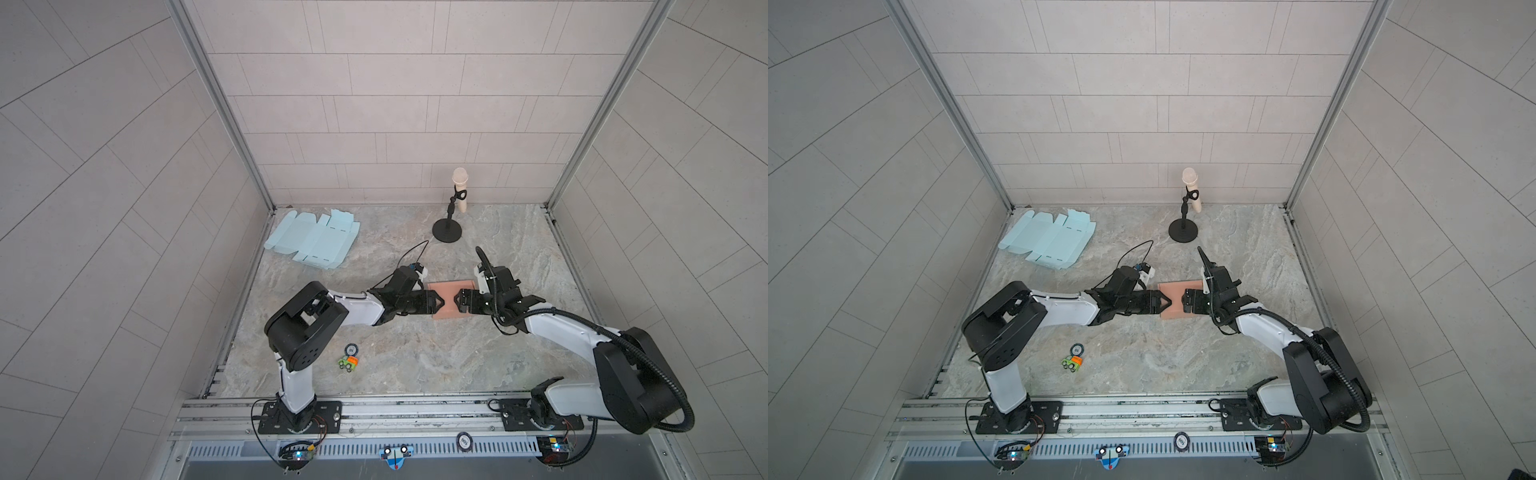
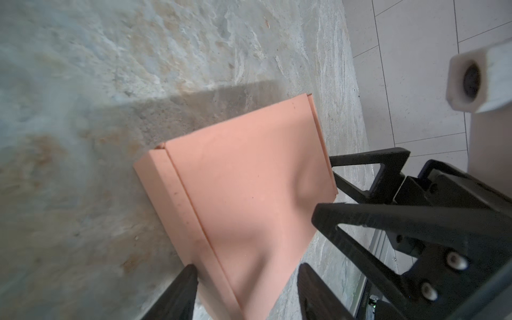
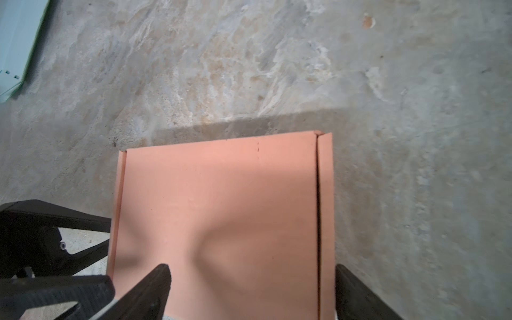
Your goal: Fold the paper box
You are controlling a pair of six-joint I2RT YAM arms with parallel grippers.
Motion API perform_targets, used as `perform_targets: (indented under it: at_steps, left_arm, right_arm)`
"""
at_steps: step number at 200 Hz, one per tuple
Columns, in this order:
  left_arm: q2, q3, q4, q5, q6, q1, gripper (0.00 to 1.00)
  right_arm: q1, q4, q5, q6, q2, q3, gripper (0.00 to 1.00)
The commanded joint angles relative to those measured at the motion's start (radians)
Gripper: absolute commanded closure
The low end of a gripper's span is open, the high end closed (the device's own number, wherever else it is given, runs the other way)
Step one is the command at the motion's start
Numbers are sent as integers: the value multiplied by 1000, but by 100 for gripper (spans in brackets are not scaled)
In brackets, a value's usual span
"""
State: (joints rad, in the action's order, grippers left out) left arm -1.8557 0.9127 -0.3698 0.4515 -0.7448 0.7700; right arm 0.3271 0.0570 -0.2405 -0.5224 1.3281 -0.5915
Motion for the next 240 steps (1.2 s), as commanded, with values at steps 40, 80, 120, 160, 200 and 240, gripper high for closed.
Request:
perform_targets:
  at_steps: [40, 80, 120, 160, 200, 240]
  left_arm:
    - [-124, 196, -45, 43, -34, 54, 38]
    - [-206, 305, -45, 41, -39, 55, 39]
    - [-300, 437, -13, 45, -36, 42, 39]
    - [-381, 578, 29, 49, -25, 18, 39]
    - [-519, 809, 108, 88, -19, -4, 39]
    - [-609, 967, 160, 87, -17, -18, 39]
  right_arm:
    - [-113, -41, -49, 25, -24, 16, 7]
    - [-160, -41, -51, 43, 21, -22, 8]
    - [-203, -56, -75, 52, 113, -127, 8]
    - [-217, -89, -114, 32, 233, -219, 9]
    - [-236, -101, -130, 24, 358, -325, 10]
    - [-258, -83, -141, 25, 457, -441, 11]
